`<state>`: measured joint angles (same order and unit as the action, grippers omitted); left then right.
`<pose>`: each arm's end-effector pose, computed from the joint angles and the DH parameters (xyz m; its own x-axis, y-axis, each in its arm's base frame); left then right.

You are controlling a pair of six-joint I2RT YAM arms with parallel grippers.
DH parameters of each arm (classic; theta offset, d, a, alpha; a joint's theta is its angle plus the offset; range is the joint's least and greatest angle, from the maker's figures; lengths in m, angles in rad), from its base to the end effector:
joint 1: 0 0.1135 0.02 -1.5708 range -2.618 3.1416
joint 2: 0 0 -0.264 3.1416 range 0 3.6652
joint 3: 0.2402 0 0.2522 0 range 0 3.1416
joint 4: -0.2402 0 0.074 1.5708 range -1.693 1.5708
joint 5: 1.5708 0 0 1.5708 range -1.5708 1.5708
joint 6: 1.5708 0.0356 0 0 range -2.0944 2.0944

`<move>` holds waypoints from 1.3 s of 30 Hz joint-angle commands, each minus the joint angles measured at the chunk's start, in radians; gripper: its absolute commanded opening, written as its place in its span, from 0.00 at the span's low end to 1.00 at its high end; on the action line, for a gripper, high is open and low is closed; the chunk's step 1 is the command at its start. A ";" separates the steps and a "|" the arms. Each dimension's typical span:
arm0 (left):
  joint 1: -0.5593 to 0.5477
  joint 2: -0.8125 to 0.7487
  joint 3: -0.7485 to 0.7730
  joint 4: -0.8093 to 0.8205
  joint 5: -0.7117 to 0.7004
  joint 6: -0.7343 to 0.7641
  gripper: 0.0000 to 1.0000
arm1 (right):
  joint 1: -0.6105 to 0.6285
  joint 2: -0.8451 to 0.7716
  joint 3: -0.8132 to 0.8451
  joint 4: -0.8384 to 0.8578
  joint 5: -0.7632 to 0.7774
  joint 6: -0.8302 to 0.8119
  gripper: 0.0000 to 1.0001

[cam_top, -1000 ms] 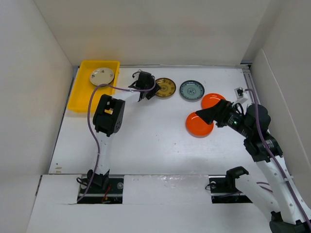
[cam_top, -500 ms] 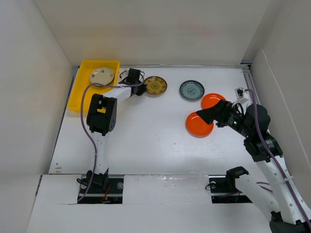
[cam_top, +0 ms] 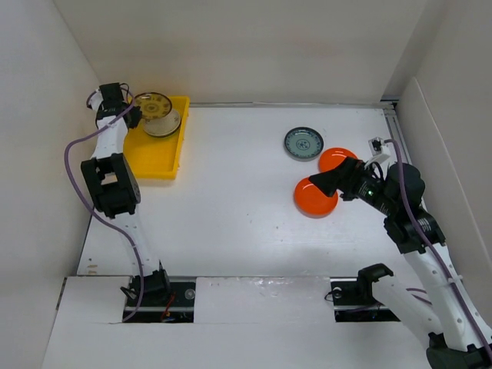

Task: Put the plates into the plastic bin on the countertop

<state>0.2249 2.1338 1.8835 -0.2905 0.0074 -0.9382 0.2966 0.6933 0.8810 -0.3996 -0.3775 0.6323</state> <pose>0.4943 0.1128 0.2778 -0.1219 -0.8552 -0.5038 -0.5329 0.4846 -0.6937 0.1407 0.0567 0.3643 -0.5265 0.4136 -0.7428 -0.3783 0.6685 0.6403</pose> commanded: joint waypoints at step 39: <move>-0.736 0.201 0.133 0.224 0.310 0.239 1.00 | 0.001 -0.089 0.056 -0.071 0.100 0.044 1.00</move>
<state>-0.5251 2.3383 1.9484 -0.1074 0.3214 -0.7033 0.2962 0.6300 0.8894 -0.4625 -0.2951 0.6693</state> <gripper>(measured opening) 0.997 0.999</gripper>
